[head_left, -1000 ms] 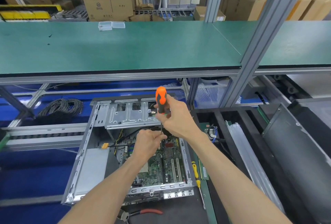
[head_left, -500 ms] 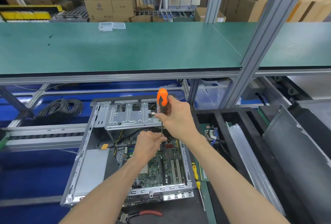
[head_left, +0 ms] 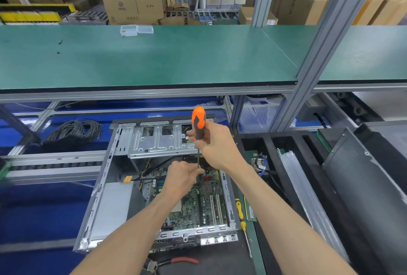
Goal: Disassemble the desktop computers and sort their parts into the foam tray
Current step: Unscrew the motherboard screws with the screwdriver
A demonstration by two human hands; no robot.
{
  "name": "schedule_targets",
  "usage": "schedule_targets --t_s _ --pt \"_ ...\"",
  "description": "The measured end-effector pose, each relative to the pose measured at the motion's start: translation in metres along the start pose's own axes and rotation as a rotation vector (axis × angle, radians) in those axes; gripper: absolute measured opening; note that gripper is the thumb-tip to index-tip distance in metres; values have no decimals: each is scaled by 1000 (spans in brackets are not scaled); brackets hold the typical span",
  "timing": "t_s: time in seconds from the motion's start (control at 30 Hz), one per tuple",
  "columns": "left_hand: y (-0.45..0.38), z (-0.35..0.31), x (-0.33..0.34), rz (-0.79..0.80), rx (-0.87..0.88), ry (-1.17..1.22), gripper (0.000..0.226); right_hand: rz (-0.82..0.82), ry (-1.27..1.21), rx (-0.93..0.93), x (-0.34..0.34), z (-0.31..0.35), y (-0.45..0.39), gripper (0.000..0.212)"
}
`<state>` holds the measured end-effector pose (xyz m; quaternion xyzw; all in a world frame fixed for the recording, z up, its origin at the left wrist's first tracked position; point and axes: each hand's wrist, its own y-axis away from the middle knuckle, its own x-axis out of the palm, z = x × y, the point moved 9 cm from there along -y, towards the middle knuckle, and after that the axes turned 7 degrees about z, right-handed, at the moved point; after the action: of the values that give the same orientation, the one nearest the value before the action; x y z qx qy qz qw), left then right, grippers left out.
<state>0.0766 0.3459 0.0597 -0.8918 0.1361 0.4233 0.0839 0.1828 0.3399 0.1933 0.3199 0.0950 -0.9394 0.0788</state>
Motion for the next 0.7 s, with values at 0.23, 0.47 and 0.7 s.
schedule_targets --t_s 0.23,0.47,0.7 --pt "-1 2 1 12 -25 7 27 -98 34 -37 -6 5 0 14" --pt "0 8 -2 -17 -19 27 17 58 115 61 30 -29 4 7" --pt "-4 20 2 72 -53 -64 7 187 189 169 63 -66 12 20"
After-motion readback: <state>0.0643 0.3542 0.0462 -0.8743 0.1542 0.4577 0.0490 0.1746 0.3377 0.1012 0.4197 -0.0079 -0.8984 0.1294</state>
